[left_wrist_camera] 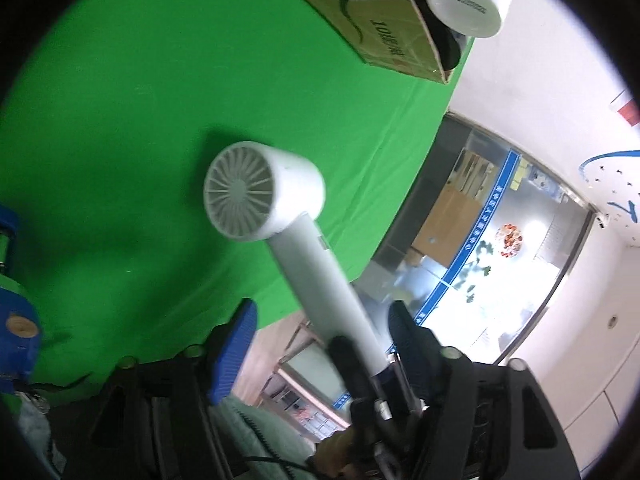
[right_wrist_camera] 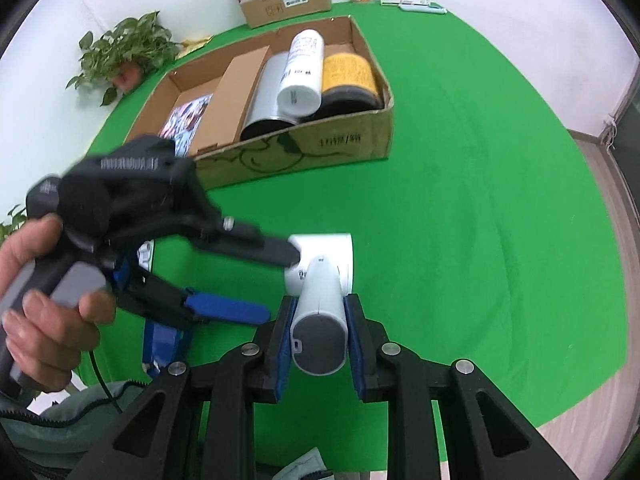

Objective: Organize rigid objects
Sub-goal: 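Lift the hair dryer and carry it over the box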

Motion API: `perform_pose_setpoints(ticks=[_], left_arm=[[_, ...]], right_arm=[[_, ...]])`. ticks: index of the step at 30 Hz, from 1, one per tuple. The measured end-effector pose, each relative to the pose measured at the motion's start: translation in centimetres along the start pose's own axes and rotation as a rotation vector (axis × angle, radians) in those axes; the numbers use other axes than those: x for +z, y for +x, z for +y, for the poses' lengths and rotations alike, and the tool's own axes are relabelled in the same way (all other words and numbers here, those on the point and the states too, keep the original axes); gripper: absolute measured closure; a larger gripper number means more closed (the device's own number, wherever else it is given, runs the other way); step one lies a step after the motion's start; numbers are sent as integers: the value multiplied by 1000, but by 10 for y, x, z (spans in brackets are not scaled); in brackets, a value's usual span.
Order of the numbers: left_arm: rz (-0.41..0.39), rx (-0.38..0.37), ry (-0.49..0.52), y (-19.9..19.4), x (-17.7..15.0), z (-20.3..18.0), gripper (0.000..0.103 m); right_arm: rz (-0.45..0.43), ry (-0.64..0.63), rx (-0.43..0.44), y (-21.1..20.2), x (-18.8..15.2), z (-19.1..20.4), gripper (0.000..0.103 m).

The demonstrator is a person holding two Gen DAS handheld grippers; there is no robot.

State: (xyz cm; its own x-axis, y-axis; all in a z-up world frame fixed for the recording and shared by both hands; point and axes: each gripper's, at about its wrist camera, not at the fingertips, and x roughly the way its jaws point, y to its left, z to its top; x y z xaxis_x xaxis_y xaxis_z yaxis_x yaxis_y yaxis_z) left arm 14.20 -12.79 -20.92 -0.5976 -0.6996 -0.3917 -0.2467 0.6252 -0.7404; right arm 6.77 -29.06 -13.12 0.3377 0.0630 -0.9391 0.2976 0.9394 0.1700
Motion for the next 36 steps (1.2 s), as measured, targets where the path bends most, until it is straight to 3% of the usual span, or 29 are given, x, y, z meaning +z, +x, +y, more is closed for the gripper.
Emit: perform_pose_setpoints(ticks=[5,8,11,14,21,29,36], left_arm=[[10,30,-34,11,10,-4,28],[19,41,-28,18,15,-7,37],[25,120,-11,17,15,-6,62],[-3,112,-18,9,12,-4,62],[-165,163,126,-56,0,-36,63],[-464,312,352,-167,-15,-97,65],[-578,425,423,-246,-1,-106,66]], right_arm=[[24,-17,13,5,0,-1,80],[47,-41,23,8,1,2,80],[60,-62,25,9,1,6,80],[65,-79,31,9,4,9,80],[-10,-181,68,-5,23,41,80],[-134,-266,160,-21,80,105,80],[-156,-287,249,-3,134,176,80]])
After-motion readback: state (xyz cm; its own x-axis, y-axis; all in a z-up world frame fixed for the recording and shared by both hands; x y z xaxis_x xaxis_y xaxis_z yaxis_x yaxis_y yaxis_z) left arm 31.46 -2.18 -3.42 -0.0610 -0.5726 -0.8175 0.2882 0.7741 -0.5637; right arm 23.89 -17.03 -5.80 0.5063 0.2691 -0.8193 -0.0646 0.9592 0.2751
